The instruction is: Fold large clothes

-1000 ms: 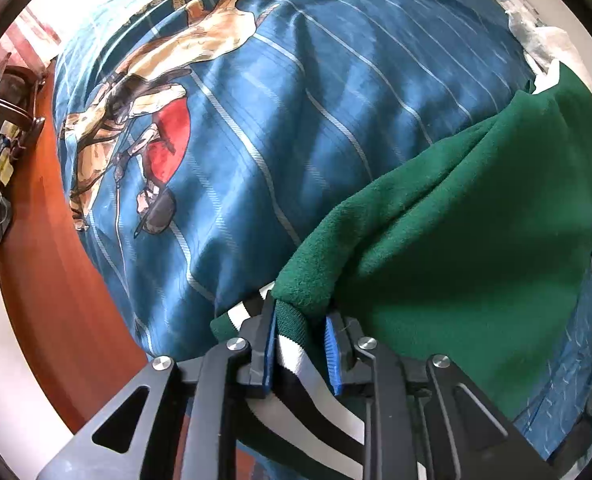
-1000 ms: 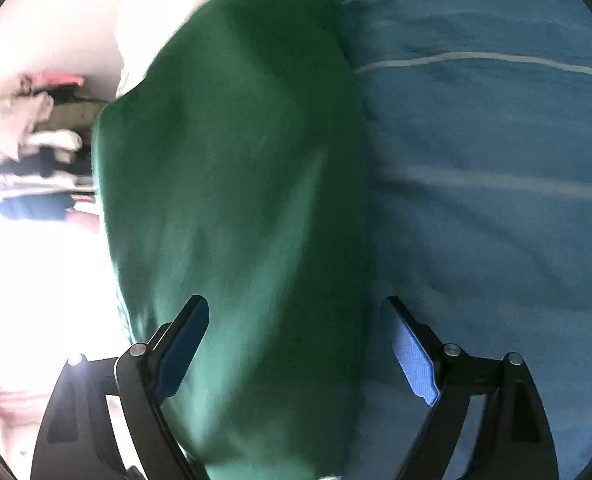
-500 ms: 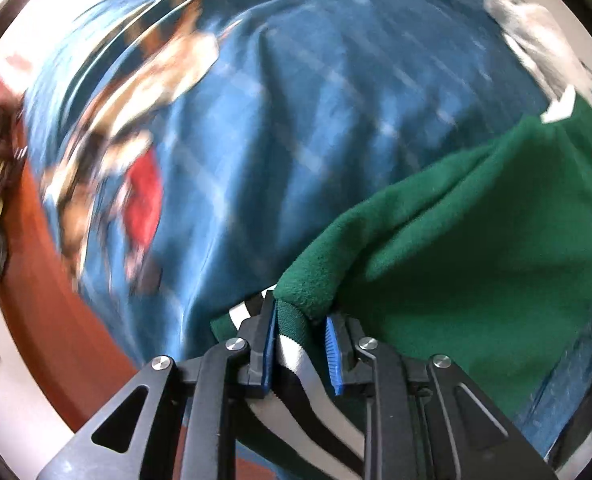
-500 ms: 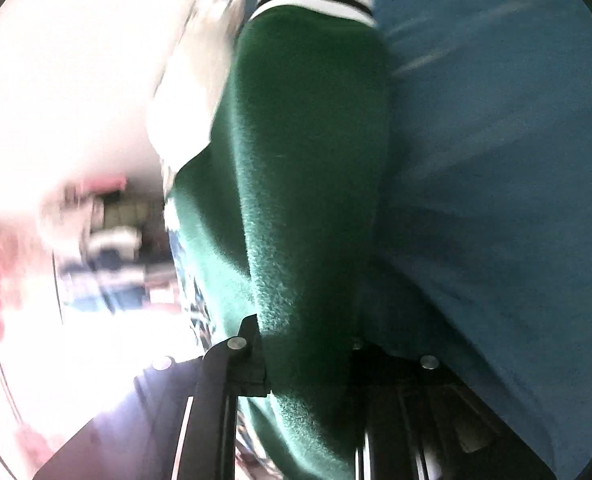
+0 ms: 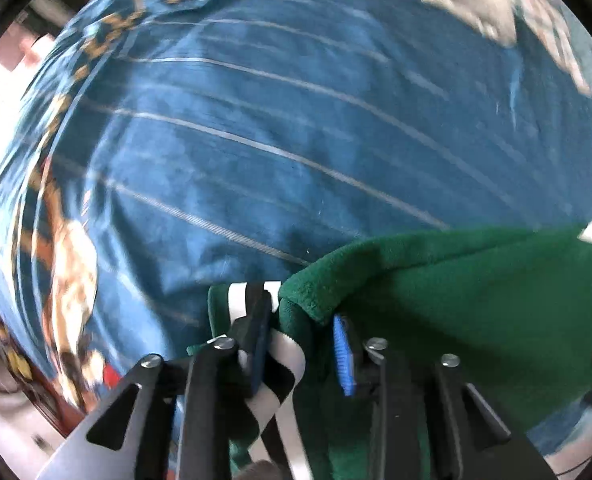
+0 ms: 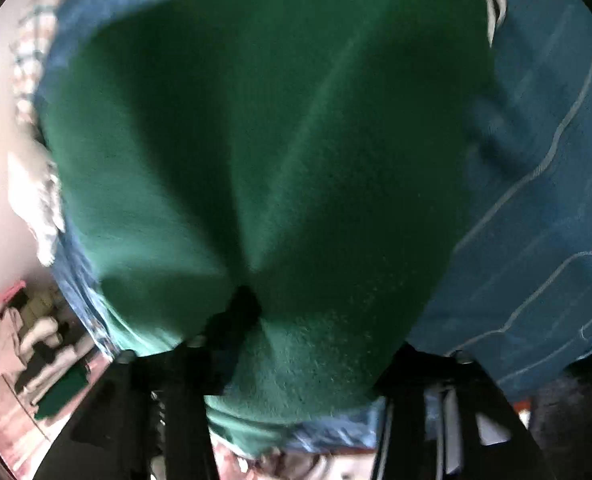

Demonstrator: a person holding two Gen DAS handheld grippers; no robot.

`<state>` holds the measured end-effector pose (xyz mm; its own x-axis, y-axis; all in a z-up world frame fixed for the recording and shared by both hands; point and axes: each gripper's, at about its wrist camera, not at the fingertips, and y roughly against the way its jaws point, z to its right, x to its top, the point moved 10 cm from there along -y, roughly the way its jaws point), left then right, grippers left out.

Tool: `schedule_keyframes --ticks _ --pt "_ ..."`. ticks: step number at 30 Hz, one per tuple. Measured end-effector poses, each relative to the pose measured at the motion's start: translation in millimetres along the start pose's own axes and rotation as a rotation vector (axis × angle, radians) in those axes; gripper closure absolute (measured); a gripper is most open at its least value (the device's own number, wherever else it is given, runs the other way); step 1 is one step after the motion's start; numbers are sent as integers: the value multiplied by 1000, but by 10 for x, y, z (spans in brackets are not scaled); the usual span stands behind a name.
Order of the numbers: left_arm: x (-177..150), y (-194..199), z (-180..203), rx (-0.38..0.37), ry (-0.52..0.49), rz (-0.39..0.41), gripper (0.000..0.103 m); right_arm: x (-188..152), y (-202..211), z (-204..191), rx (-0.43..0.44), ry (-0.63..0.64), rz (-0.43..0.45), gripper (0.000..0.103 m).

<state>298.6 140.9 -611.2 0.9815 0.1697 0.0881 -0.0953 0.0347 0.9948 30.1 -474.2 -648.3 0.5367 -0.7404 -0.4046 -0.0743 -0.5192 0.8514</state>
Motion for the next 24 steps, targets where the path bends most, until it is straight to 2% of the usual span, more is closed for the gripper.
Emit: schedule_keyframes --ticks 1,2,3,5,7,9,10,11,13,15,16,17,18,19,20,22,24 --pt "-23 103 -16 -12 38 20 56 12 69 -11 -44 42 -8 41" --pt "-31 263 -62 -30 95 61 28 4 159 -66 -82 110 -14 40" --pt "-52 357 -109 -34 134 89 17 -22 213 -76 -107 158 -18 39" --pt "-134 531 -232 -25 227 137 14 -116 383 -123 -160 261 -31 37" --pt "-236 581 -310 33 291 156 14 -157 580 -216 -201 349 -31 37" --pt "-378 494 -434 62 329 146 14 -123 798 -289 -210 416 -14 37" --pt "-438 412 -433 87 343 134 14 -132 805 -453 -214 444 1 37" --pt "-452 308 -441 106 342 127 14 -146 707 -747 -204 457 16 37" --pt "-497 135 -468 202 334 101 14 -7 819 -892 -182 481 32 37" --pt "-470 -66 -478 190 355 72 15 86 846 -1095 -152 483 37 37" --pt "-439 -106 -488 168 379 87 29 136 887 -1140 -143 488 35 37" --pt "-374 -97 -449 115 393 128 63 214 882 -1217 -133 494 39 37" --pt "-326 -84 -377 76 395 135 73 256 872 -1316 -123 505 44 37" --pt "-263 -30 -303 91 375 146 82 308 870 -1410 -117 523 54 37" --pt "-212 25 -253 105 353 167 88 349 865 -1505 -116 540 70 37" --pt "-112 125 -173 127 313 206 90 446 807 -1697 -109 583 109 37" --pt "-41 132 -200 112 333 211 90 595 730 -1841 -143 625 155 37"
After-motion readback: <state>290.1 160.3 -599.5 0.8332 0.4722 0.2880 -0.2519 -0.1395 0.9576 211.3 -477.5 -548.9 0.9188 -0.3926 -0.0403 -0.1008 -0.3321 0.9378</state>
